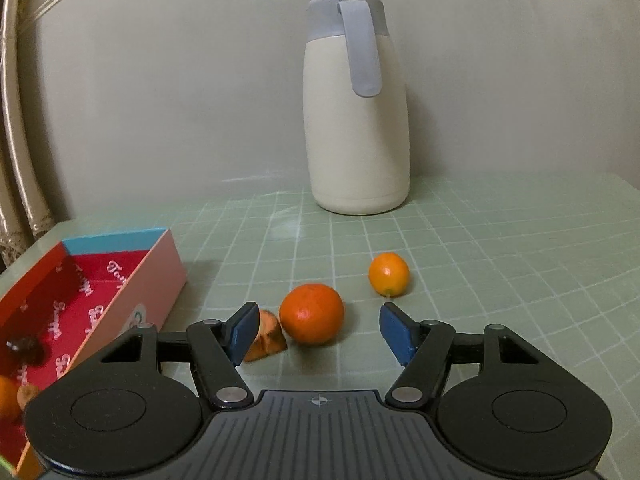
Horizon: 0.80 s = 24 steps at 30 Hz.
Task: Organize fruits
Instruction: 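Reach the right tool to the large orange and close on it, then carry the orange with the right tool into the box and release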
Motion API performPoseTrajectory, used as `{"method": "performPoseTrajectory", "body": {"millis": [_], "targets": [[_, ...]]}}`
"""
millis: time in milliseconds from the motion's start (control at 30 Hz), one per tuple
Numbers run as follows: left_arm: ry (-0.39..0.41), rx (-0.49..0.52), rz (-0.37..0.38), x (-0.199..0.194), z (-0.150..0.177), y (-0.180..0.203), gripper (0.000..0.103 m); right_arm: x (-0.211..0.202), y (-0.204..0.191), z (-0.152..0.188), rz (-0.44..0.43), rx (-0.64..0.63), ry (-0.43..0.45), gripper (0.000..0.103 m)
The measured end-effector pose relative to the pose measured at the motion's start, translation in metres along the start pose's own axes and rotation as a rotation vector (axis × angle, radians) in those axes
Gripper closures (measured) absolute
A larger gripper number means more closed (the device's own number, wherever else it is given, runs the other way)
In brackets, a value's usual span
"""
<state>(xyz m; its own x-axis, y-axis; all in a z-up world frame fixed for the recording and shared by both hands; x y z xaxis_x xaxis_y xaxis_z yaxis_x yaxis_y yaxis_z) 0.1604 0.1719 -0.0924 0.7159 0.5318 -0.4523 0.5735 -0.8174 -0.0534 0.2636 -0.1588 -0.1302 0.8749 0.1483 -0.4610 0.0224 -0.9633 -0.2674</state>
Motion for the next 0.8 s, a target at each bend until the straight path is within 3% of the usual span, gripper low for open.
{"method": "performPoseTrajectory", "body": {"millis": [133, 267, 467, 533, 800], "targets": [[-0.007, 0.008, -0.001, 0.002, 0.002, 0.001, 0.012, 0.011, 0.004, -0.008, -0.015, 0.011, 0.004, 0.038], [-0.012, 0.014, -0.002, 0.003, 0.002, 0.004, 0.012, 0.023, 0.008, -0.011, -0.025, 0.027, -0.01, 0.051], [-0.016, 0.005, -0.002, 0.005, 0.002, 0.004, 0.012, 0.033, 0.011, -0.007, -0.031, 0.066, -0.053, 0.052], [-0.019, 0.002, -0.003, 0.005, 0.003, 0.003, 0.012, 0.032, 0.01, -0.007, -0.052, 0.071, -0.051, 0.062], [-0.025, -0.022, -0.025, 0.005, 0.003, -0.003, 0.011, 0.023, 0.006, -0.008, -0.057, 0.054, -0.018, 0.063]]}}
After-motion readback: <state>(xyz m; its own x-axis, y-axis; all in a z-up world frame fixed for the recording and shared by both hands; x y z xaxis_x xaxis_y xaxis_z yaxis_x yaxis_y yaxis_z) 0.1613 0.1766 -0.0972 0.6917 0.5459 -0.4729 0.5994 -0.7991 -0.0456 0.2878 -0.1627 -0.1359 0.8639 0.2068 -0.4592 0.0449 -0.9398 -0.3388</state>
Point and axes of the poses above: each gripper's, at about its wrist camera, not at the fingertips, and x roughly the way its jaws point, y to its right, z to its underside, the point moved 5 cm from there along x, roughly the way its jaws point, and after that the axes turned 9 degrees about -z, right-handed, at the moved point
